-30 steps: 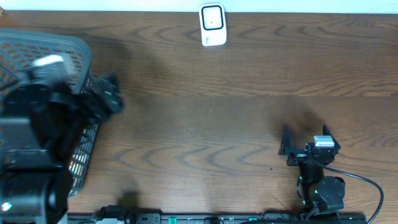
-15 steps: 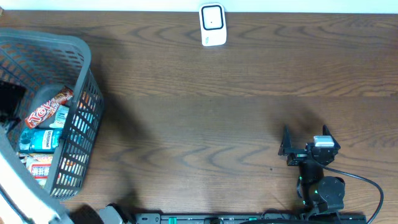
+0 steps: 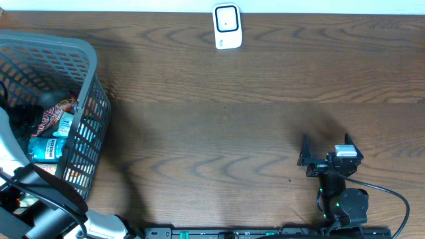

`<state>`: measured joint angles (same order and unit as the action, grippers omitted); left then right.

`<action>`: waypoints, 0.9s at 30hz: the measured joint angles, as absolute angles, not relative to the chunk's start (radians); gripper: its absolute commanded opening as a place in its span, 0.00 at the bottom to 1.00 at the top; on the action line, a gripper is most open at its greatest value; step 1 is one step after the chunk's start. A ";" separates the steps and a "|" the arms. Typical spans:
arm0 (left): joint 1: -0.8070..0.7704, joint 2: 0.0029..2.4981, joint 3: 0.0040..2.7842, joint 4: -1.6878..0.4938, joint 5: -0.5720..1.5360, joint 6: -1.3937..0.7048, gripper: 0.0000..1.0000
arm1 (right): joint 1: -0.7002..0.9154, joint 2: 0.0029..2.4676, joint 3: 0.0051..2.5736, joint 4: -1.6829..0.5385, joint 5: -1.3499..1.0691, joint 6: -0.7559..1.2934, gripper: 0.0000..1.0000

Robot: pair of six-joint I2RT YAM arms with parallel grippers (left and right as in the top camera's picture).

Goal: Scan the item barcode
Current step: 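Reach into the basket and grasp the blue mouthwash bottle with left gripper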

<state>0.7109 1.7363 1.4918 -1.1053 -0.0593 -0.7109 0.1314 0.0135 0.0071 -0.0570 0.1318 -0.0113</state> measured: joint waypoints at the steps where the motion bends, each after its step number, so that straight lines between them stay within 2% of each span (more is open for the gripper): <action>1: 0.711 1.737 1.477 -1.090 -0.059 -0.711 0.93 | 0.131 0.014 0.007 -0.057 0.132 -0.011 0.99; 3: 0.711 1.737 1.425 -1.019 -0.064 -0.710 0.93 | 0.131 0.014 0.007 -0.057 0.132 -0.011 0.99; 10: 0.711 1.742 1.264 -0.816 -0.075 -0.707 0.79 | 0.131 0.014 0.007 -0.057 0.132 -0.011 0.99; 16: 0.711 1.787 1.250 -0.763 -0.078 -0.707 0.78 | 0.131 0.014 0.007 -0.057 0.131 -0.011 0.99; 19: 0.711 1.840 1.250 -0.754 -0.084 -0.707 0.72 | 0.131 0.014 0.007 -0.057 0.132 -0.011 0.99; 22: 0.712 1.891 1.259 -0.749 -0.081 -0.706 0.54 | 0.131 0.014 0.007 -0.057 0.132 -0.011 0.99; 25: 0.712 1.906 1.275 -0.741 -0.083 -0.710 0.24 | 0.131 0.014 0.007 -0.057 0.132 -0.011 0.99; 27: 0.712 1.919 1.292 -0.743 -0.091 -0.710 0.19 | 0.131 0.014 0.007 -0.057 0.131 -0.011 0.99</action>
<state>0.7116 1.9194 1.2922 -0.7433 -0.0910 -0.7105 0.1314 0.0139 0.0071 -0.0570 0.1314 -0.0113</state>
